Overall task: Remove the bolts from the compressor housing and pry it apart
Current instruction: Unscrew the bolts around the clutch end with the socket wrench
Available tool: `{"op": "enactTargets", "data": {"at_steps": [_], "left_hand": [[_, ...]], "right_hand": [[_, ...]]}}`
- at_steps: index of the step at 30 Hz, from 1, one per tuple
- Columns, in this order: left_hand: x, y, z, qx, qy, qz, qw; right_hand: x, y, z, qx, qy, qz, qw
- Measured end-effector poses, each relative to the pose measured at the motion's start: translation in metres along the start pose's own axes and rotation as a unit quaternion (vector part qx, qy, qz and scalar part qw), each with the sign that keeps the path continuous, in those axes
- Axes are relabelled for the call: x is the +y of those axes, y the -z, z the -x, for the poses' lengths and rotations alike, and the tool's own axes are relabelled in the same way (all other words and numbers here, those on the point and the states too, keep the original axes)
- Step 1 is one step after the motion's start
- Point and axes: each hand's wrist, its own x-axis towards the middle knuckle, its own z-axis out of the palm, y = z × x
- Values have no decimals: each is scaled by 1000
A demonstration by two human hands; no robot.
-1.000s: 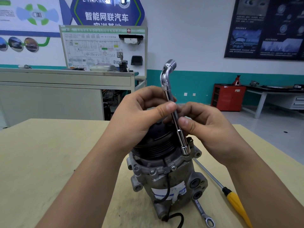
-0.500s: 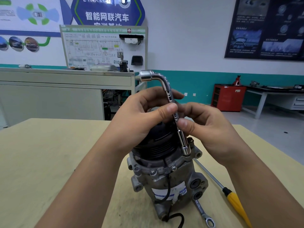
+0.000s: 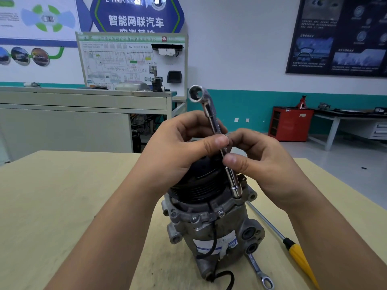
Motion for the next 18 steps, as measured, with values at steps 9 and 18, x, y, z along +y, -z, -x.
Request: {"op": "enactTargets", "data": {"at_steps": [9,18], "left_hand": [[-1,-1,1,0,-8,21,1000],[2,-3,1,7,11,32,999]], "right_hand": [[0,-1,1,15,-11,17,1000],[0,0,-1,13,-15,14,1000]]}}
